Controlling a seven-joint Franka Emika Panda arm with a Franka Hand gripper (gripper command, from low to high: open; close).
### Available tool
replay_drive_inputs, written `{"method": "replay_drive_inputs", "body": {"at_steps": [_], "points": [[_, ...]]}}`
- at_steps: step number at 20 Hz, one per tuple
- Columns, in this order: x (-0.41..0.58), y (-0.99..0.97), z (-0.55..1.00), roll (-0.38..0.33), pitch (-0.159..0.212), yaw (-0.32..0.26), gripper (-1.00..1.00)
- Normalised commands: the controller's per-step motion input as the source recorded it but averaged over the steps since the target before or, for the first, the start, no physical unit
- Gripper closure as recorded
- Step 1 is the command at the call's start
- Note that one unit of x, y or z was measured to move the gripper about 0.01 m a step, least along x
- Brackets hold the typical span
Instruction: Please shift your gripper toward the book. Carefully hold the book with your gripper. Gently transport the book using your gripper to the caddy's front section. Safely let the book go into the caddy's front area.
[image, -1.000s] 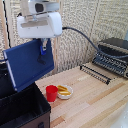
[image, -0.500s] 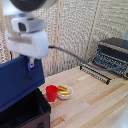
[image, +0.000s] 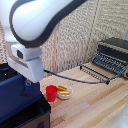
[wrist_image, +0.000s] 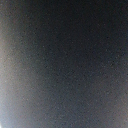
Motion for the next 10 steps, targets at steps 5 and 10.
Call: {"method": "replay_drive_inputs", "body": {"at_steps": [5, 10], "points": [[0.066, -0.03, 0.0, 0.014, -0.051, 0.001, -1.0], [0.085, -0.16, 0.29, 0.057, 0.025, 0.013, -1.0]]}}
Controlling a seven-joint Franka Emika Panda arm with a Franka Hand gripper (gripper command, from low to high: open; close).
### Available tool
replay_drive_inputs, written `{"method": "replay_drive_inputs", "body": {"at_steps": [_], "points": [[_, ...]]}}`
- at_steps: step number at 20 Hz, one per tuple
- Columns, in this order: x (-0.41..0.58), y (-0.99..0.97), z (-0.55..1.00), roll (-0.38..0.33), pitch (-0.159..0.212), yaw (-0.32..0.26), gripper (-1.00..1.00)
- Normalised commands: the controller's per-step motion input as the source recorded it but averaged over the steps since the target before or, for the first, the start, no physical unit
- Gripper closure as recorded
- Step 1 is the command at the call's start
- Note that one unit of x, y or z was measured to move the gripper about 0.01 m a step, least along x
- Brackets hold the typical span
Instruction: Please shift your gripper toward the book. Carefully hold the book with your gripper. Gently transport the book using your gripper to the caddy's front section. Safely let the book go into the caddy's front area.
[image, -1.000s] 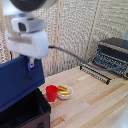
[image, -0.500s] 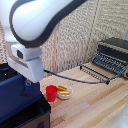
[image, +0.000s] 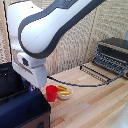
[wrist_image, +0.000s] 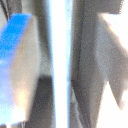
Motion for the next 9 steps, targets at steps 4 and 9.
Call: {"method": "replay_drive_inputs", "body": {"at_steps": [4, 9], "points": [[0.174, -0.41, 0.43, 0.108, 0.038, 0.117, -1.0], [0.132, -0.56, 0.36, 0.115, -0.004, 0.16, -1.0]]}}
